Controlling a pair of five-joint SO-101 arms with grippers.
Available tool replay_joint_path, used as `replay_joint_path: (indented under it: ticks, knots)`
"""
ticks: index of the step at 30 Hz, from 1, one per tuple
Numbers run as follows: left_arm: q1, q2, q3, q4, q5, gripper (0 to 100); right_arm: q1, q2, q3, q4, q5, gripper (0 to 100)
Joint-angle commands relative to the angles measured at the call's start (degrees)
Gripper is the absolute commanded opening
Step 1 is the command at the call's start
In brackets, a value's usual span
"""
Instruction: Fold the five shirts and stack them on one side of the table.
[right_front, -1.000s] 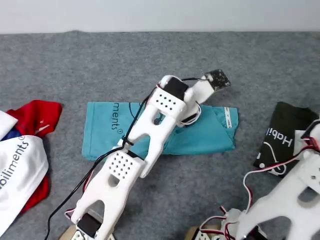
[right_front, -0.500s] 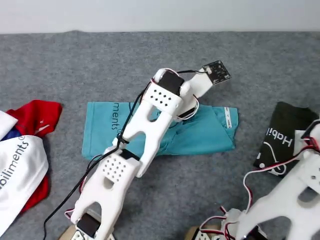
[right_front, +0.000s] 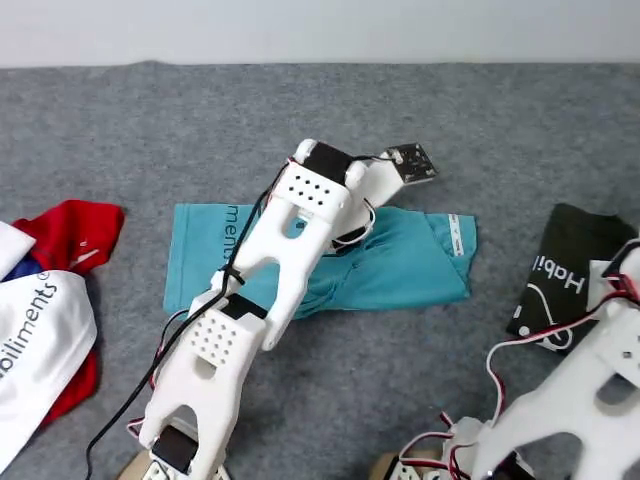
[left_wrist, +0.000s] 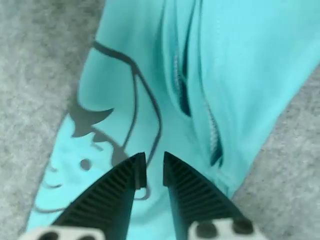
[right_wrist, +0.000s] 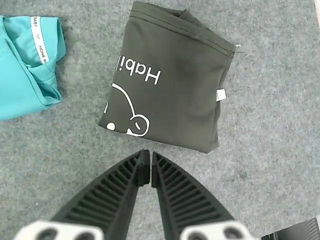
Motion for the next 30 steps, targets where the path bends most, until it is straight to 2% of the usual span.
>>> replay_joint_path:
  ticks: [1, 7, 17, 30]
  knots:
    - [3.4, -1.0, 0.0, 1.4, 1.1, 6, 0.3, -1.2, -0.3, 0.5, 0.6, 2.3]
    - [7.6, -1.2, 0.4, 1.4, 1.6, 6, 0.3, -1.2, -0.3, 0.5, 0.6, 2.3]
    - [7.6, -1.0, 0.5, 1.4, 1.7, 6, 0.3, -1.1, -0.3, 0.5, 0.6, 2.3]
    - [-1.7, 4.0, 0.7, 0.5, -0.6, 6, 0.3, -1.1, -0.3, 0.5, 0.6, 2.3]
